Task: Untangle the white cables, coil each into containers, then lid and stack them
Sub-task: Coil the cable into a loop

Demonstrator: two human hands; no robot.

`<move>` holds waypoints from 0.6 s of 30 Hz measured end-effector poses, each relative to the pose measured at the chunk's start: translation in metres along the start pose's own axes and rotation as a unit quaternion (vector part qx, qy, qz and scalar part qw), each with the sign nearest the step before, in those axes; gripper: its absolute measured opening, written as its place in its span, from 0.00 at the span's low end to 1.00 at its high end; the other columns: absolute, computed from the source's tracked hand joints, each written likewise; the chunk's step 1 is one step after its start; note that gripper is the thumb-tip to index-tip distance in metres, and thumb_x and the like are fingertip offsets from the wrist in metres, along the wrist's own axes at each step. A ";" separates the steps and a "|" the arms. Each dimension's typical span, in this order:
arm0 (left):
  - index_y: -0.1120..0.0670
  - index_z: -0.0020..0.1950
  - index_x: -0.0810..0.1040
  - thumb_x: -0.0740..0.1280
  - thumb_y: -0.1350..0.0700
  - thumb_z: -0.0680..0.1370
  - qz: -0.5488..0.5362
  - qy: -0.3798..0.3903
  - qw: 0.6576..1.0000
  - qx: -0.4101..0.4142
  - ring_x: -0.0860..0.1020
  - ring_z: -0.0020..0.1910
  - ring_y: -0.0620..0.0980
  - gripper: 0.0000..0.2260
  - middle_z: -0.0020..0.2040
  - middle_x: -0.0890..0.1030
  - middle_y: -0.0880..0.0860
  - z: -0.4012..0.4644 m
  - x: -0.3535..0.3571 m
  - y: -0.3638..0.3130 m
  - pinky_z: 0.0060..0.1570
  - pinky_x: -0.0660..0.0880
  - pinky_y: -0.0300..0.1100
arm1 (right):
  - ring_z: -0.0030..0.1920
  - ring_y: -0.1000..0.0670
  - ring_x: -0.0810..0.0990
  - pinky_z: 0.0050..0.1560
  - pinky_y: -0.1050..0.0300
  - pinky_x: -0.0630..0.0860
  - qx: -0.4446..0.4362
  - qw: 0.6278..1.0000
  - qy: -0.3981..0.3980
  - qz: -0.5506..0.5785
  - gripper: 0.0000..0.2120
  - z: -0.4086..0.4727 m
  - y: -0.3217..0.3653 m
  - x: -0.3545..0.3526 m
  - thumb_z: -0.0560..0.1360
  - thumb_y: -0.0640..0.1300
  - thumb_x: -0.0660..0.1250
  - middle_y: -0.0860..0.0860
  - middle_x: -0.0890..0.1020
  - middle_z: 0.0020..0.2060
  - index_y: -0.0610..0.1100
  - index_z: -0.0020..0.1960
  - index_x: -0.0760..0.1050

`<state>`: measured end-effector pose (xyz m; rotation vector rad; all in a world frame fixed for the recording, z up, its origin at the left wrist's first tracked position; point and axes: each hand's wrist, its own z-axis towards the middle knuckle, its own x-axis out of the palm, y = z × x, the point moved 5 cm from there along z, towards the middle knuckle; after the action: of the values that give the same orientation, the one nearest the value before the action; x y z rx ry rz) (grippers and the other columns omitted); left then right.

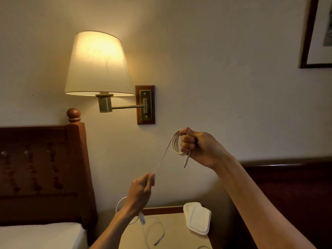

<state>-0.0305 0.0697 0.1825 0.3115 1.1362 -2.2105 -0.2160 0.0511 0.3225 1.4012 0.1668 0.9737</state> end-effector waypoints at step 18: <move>0.49 0.42 0.75 0.58 0.42 0.81 0.223 -0.040 0.930 0.288 0.73 0.28 0.37 0.15 0.30 0.72 0.38 0.040 -0.055 -0.145 0.32 0.63 0.27 | 0.30 0.55 0.71 0.37 0.60 0.70 -0.038 0.937 -0.008 -0.346 0.18 -0.017 -0.031 0.015 0.84 0.48 0.52 0.53 0.73 0.29 0.41 0.44 0.74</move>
<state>-0.0753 0.1238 0.3261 0.6456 0.2954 -2.0636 -0.2025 0.0779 0.2986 1.1479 0.5641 0.3747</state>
